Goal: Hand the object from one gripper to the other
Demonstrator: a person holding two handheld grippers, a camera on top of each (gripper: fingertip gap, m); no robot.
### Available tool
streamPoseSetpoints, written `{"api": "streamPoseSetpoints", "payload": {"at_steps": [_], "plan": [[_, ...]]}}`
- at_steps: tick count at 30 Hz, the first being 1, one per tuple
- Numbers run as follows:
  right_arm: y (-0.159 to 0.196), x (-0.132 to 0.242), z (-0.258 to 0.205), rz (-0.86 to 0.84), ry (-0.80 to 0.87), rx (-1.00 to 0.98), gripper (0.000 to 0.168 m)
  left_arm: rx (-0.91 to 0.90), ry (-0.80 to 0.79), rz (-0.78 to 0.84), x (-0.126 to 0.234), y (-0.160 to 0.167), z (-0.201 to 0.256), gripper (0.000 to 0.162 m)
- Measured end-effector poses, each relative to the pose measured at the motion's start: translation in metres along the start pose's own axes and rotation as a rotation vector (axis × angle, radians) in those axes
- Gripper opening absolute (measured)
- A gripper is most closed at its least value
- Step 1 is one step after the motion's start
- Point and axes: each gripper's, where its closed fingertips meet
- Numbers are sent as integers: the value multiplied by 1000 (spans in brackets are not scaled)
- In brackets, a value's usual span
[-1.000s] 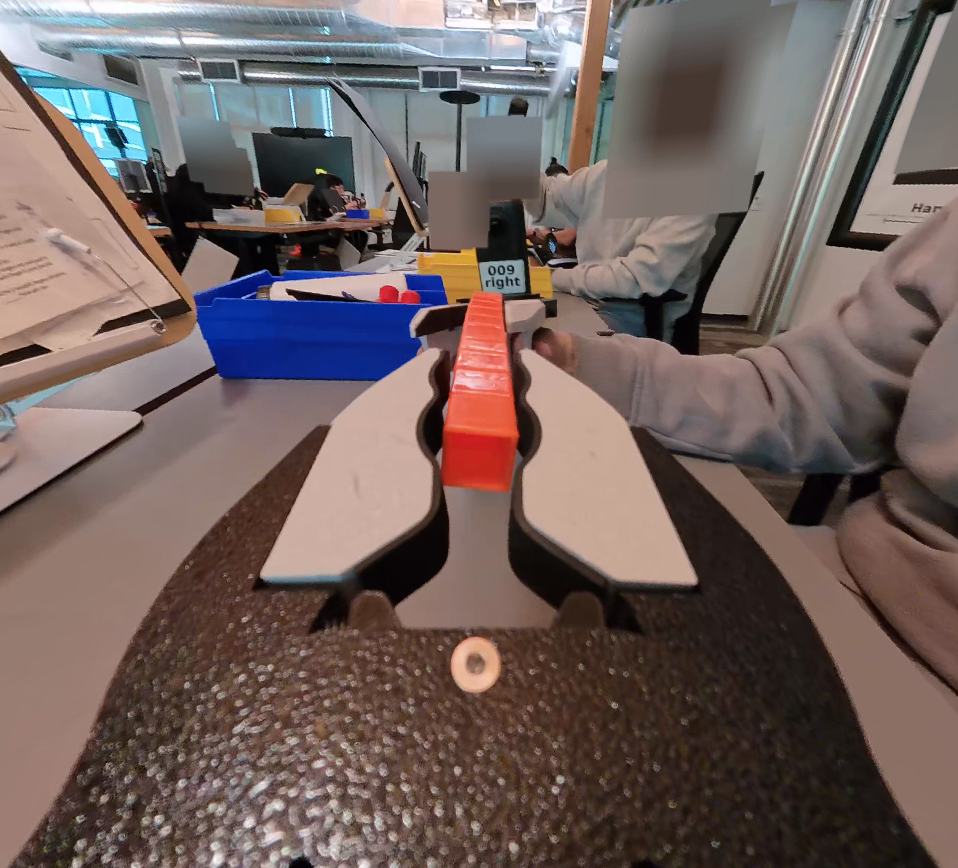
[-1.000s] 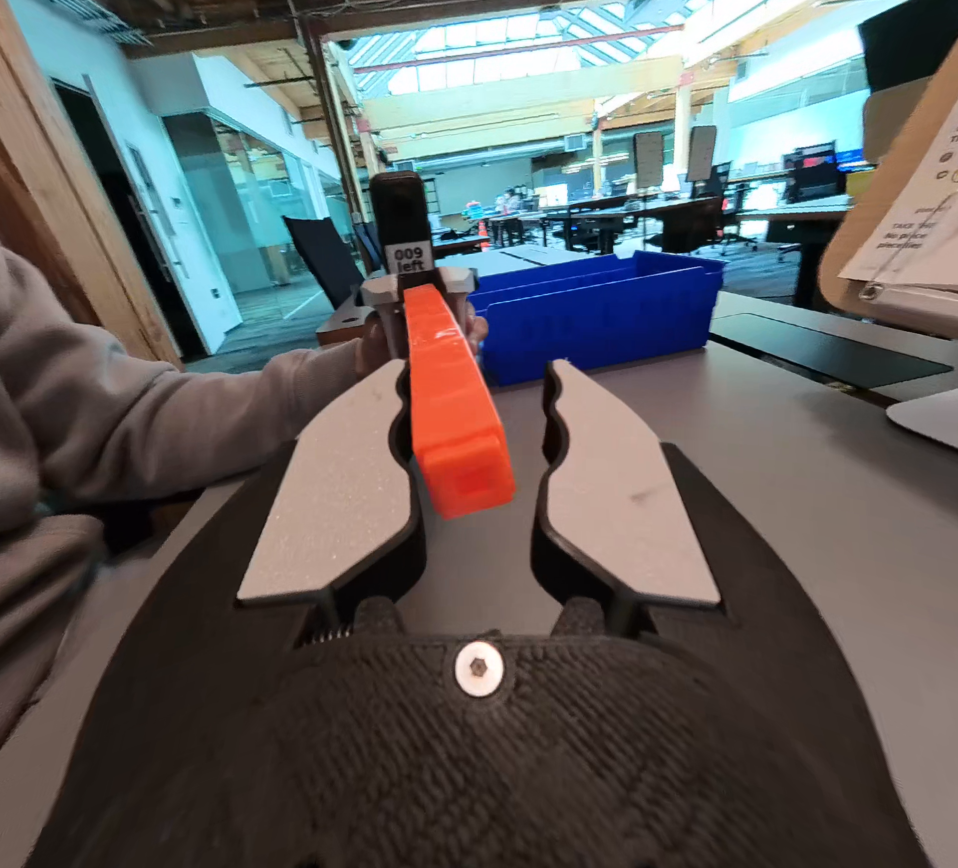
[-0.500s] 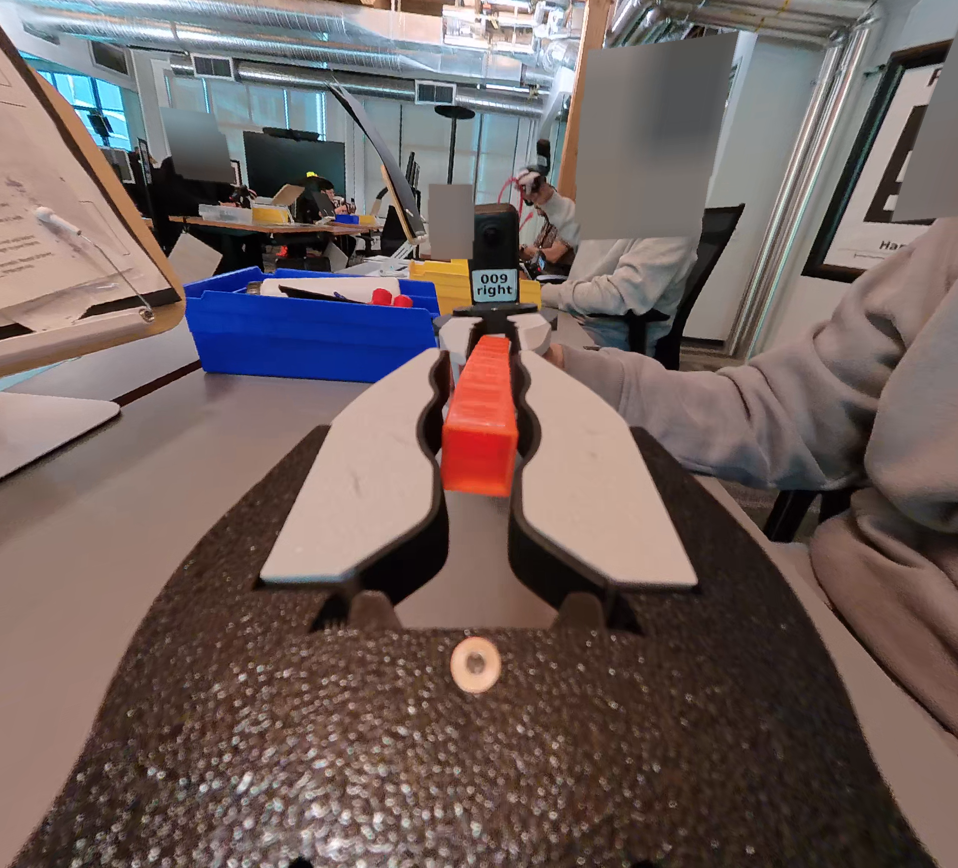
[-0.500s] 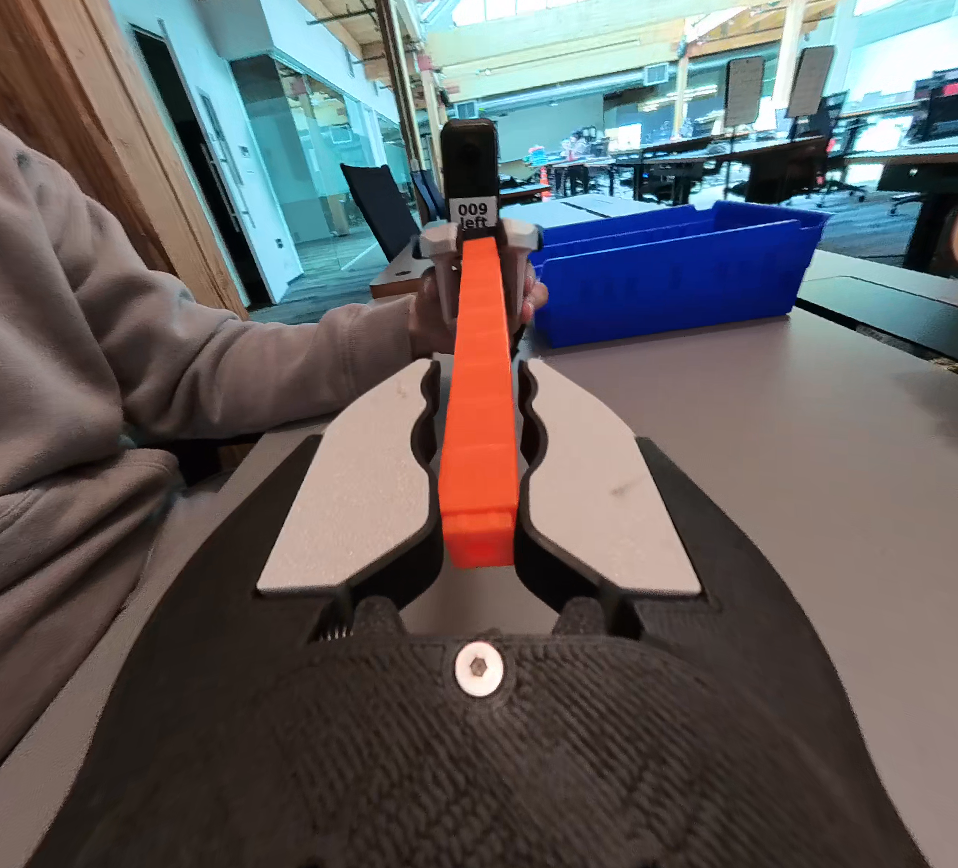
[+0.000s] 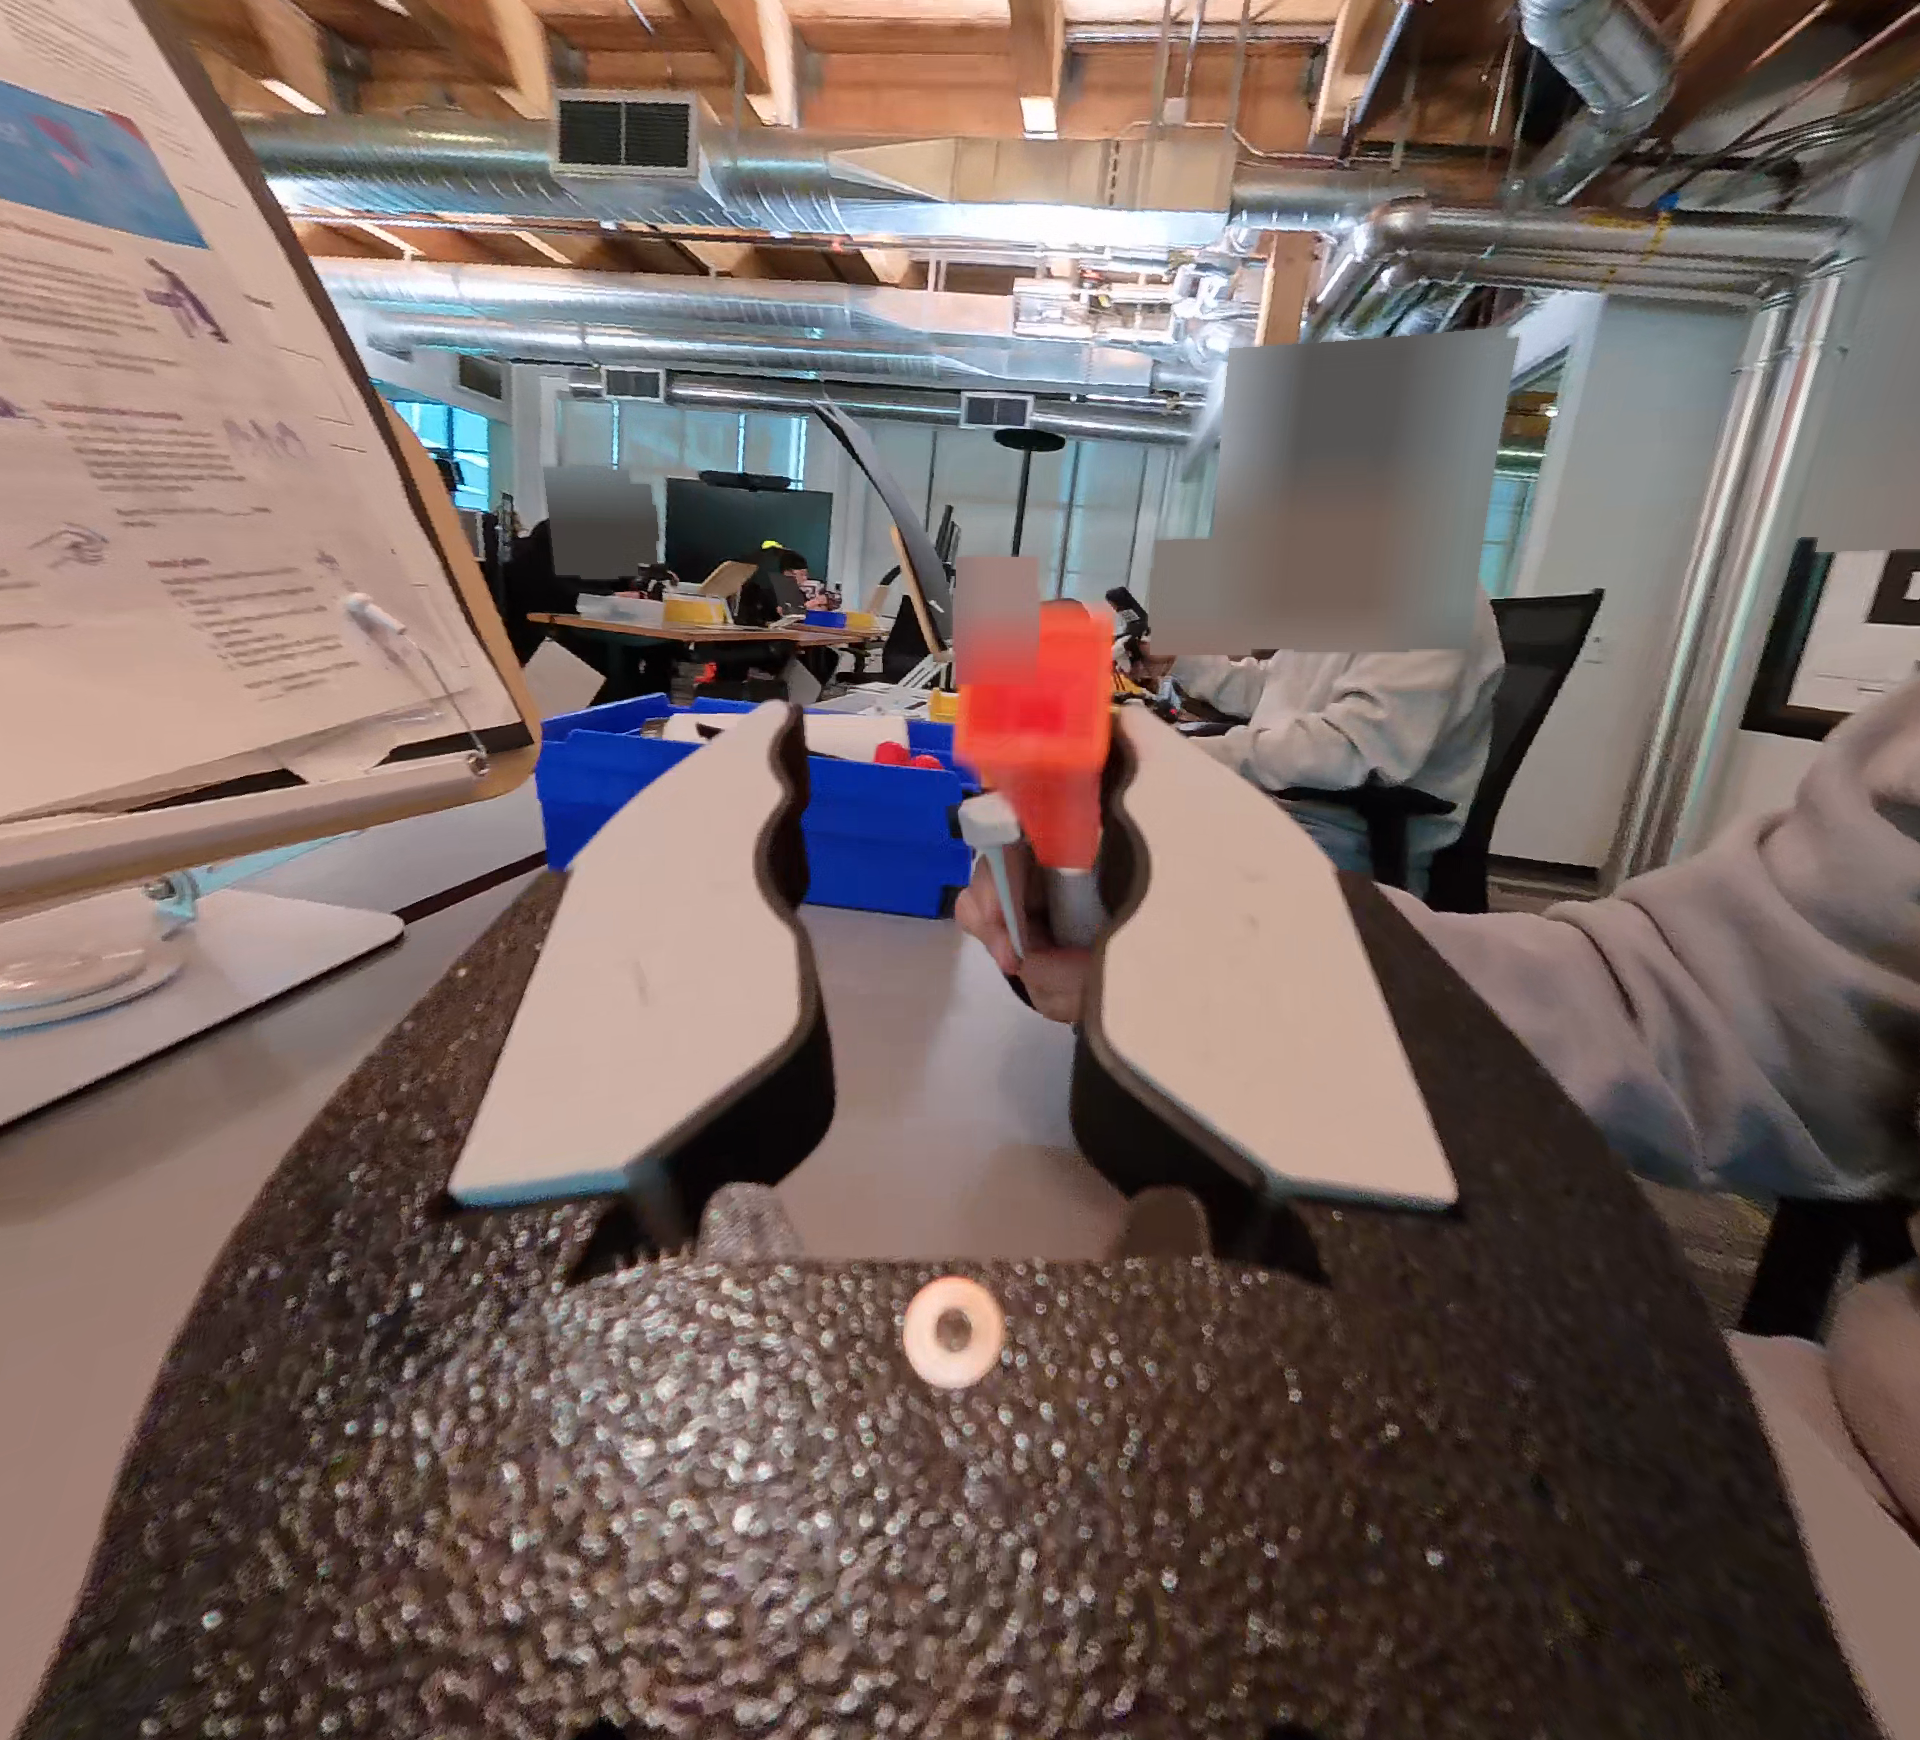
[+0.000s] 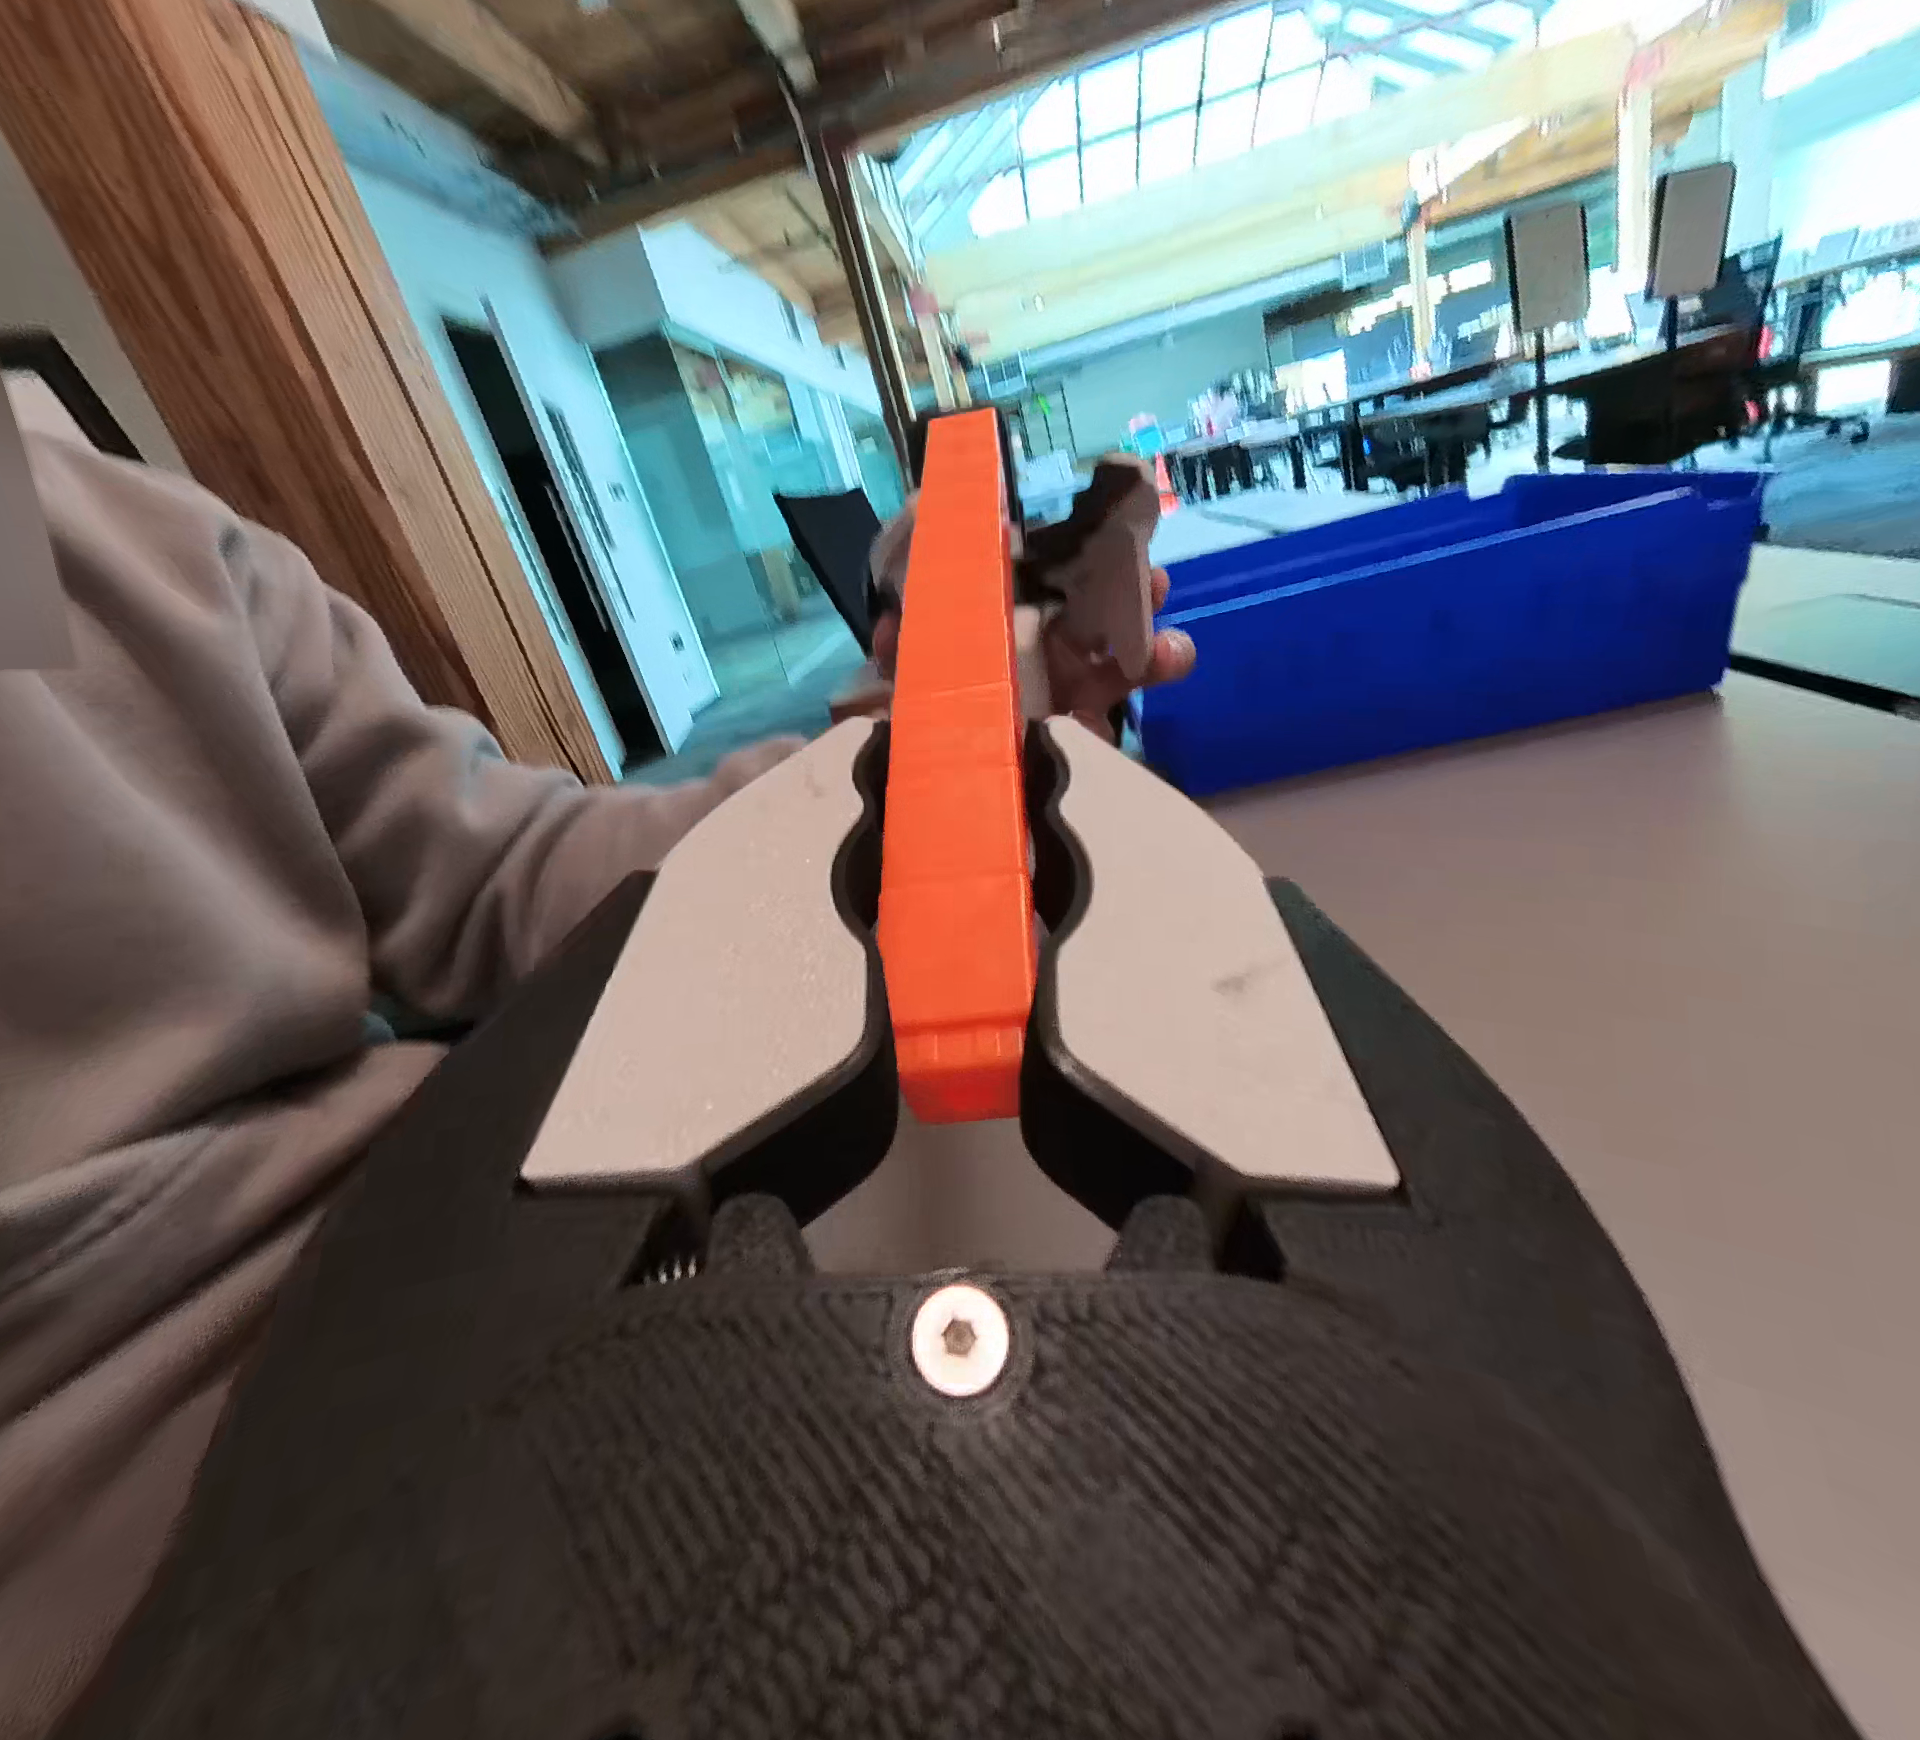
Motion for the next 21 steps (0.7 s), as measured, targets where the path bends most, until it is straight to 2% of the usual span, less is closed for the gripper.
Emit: {"api": "streamPoseSetpoints", "payload": {"at_steps": [2,4,8,13,18,21], "plan": [[-7,1,0,56,-6,-21,25,1,-27,18,0,-2,-3,61],[-14,3,3,121,8,-35,25,7,-36,21,-3,0,-4,62],[-22,1,11,223,62,-68,25,47,-11,-62,-19,17,0,55],[-14,-15,11,194,77,-74,25,69,15,-130,-38,33,9,47],[-3,-26,10,118,102,-32,25,85,27,-102,-39,32,10,26],[1,-27,14,85,145,-13,26,67,23,-117,-39,32,10,24]]}}
Point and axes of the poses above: each gripper's, where its closed fingertips meet, x back along the fingers, y out of its underside, z = x × y across the jaws, and after that the axes turned 12 degrees about -z, right-handed
